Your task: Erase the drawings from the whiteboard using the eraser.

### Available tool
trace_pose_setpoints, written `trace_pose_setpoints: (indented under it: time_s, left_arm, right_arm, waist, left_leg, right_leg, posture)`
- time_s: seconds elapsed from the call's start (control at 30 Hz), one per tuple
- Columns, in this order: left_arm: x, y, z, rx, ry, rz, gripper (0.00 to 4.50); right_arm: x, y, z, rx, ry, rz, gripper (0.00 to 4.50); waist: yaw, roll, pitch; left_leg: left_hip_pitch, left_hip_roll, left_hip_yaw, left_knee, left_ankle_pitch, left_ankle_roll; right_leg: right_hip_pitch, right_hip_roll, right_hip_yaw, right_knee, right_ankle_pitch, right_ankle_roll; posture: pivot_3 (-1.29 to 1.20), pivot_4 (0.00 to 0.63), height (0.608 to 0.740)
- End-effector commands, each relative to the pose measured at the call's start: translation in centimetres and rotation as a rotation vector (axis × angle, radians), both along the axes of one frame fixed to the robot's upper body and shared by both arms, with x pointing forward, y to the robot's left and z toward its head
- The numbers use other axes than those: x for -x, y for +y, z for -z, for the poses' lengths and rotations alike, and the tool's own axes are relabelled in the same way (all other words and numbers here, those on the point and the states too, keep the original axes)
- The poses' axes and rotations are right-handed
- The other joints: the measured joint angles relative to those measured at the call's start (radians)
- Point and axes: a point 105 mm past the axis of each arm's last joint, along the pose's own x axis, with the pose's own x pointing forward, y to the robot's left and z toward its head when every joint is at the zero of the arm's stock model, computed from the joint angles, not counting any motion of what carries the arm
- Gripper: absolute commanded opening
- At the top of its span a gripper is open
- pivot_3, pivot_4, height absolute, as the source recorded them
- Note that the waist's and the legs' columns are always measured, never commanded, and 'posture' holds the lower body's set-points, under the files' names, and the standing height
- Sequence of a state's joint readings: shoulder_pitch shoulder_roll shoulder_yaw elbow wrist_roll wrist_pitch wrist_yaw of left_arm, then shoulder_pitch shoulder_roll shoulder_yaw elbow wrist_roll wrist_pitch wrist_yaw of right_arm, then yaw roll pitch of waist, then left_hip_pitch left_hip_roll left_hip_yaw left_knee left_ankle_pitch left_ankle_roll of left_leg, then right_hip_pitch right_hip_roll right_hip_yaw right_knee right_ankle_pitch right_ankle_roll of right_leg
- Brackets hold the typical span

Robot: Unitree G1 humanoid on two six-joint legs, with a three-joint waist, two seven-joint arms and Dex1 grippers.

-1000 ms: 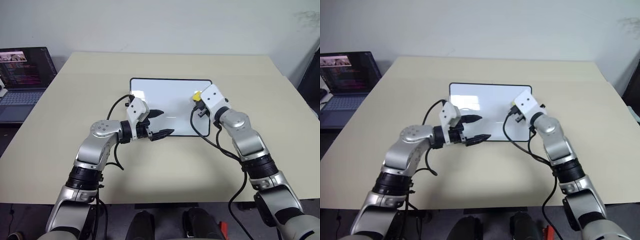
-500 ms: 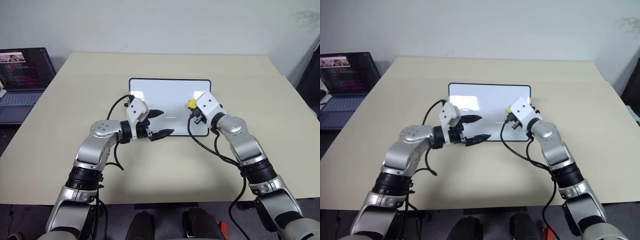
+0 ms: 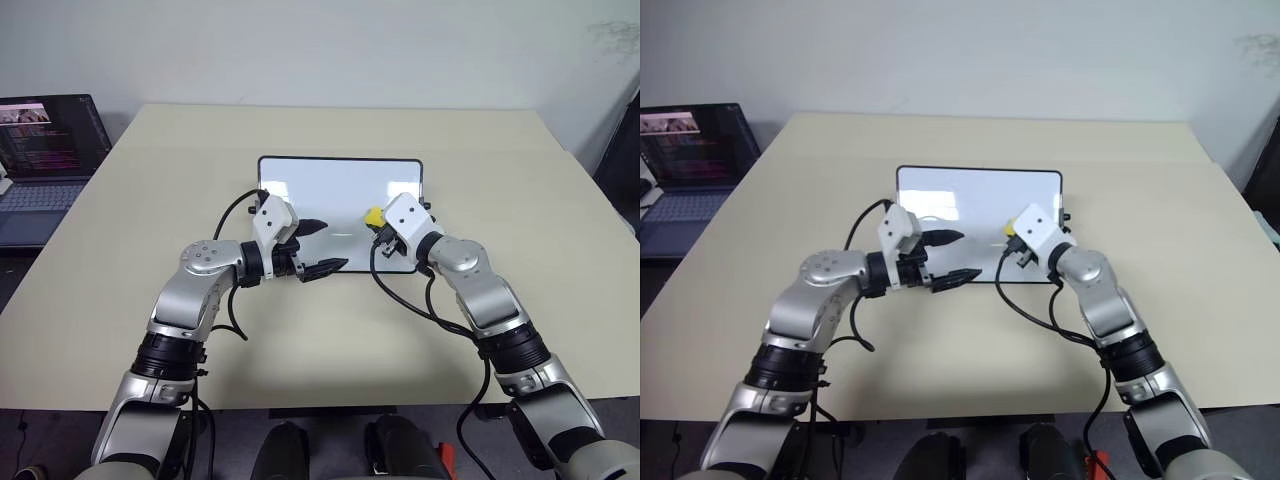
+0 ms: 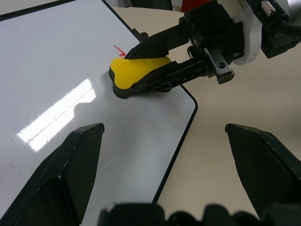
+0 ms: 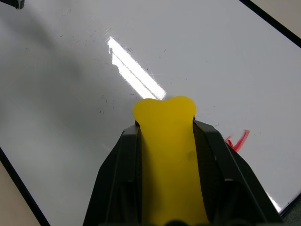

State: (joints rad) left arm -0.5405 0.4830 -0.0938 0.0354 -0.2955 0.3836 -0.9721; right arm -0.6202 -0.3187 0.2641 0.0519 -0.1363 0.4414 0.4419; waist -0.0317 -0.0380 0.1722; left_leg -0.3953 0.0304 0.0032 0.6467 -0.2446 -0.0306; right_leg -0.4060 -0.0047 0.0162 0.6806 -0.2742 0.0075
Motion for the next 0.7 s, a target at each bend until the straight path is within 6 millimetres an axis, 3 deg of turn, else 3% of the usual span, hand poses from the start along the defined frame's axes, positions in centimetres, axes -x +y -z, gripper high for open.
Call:
trace_pose_setpoints:
  time_s: [0.03,0.23,0.5,0.7]
  left_arm:
    - [0.2,-0.4,-1.3,0.013,-0.055,0.022,4.5]
    - [0.3,-0.4,-1.2,0.014,-0.053,0.023,4.5]
    - [0.3,-0.4,-1.1,0.016,-0.051,0.022,4.5]
    - [0.3,-0.4,-1.1,0.016,-0.049,0.022,4.5]
  right_arm:
    - [-1.5,-2.1,-2.2,-0.029,-0.089,0.125,1.17]
    - [-2.0,-4.1,-1.7,0.004,-0.067,0.189,1.17]
    - [0.5,-1.8,1.9,0.026,0.132,0.021,1.17]
    - [-1.9,-4.6,-1.3,0.002,-0.039,0.204,1.17]
  waist:
    - [0.0,0.0,0.0]
    - [0.001,0.0,0.0]
    - [-0.002,0.0,0.0]
    - [-0.001,0.0,0.0]
  left_leg:
    - [0.0,0.0,0.0,0.0,0.0,0.0]
    - [0.0,0.0,0.0,0.0,0.0,0.0]
    - [0.0,0.0,0.0,0.0,0.0,0.0]
    - [0.002,0.0,0.001,0.0,0.001,0.001]
  right_leg:
    - [0.0,0.0,0.0,0.0,0.0,0.0]
    - [0.0,0.0,0.0,0.0,0.0,0.0]
    - [0.0,0.0,0.0,0.0,0.0,0.0]
    - [0.001,0.001,0.001,0.001,-0.001,0.002]
  posture:
    - [0.0,0.15,0.74]
    - [0.0,0.15,0.74]
    - [0.0,0.15,0.74]
    - [0.0,0.15,0.74]
